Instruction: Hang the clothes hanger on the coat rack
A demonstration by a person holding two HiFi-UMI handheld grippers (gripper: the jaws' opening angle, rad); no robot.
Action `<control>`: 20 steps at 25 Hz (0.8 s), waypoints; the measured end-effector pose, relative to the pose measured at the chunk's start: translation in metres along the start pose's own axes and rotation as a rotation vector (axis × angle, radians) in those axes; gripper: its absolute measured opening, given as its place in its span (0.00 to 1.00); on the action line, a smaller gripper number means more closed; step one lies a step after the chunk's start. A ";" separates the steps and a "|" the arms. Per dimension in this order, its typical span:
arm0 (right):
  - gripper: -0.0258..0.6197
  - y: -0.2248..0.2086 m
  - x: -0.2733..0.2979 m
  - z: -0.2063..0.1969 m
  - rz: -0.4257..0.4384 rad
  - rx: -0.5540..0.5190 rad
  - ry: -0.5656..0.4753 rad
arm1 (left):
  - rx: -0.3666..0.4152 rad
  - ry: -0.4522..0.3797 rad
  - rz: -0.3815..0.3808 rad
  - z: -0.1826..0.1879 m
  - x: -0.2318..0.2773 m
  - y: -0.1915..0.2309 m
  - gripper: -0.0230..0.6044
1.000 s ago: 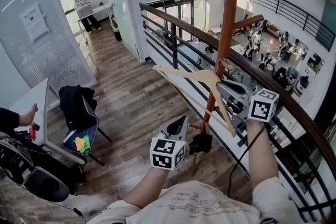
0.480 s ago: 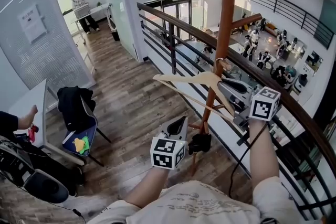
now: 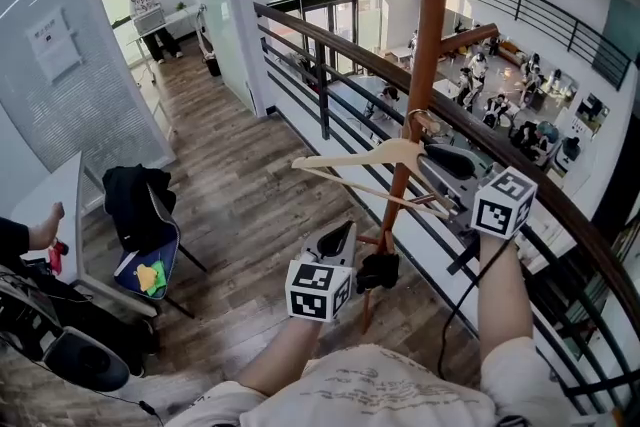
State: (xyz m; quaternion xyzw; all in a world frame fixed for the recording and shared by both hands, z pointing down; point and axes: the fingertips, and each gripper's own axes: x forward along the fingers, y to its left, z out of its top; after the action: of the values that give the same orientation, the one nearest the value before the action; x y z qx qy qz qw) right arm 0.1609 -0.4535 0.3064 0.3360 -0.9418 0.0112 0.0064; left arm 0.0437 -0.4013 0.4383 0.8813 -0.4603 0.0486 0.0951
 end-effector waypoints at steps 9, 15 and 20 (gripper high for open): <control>0.24 -0.008 -0.008 0.003 -0.122 -0.147 0.041 | 0.007 0.000 -0.013 0.004 0.006 -0.002 0.04; 0.25 0.000 -0.022 0.012 -0.182 -0.205 -0.046 | 0.013 0.001 -0.024 0.001 0.011 -0.005 0.04; 0.06 0.003 -0.039 0.027 -0.300 -0.237 -0.142 | 0.020 0.003 -0.050 0.003 0.017 -0.011 0.04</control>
State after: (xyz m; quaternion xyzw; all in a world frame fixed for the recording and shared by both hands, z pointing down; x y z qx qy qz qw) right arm 0.1896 -0.4274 0.2787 0.4694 -0.8740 -0.1245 -0.0191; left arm 0.0625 -0.4094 0.4373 0.8935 -0.4373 0.0520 0.0879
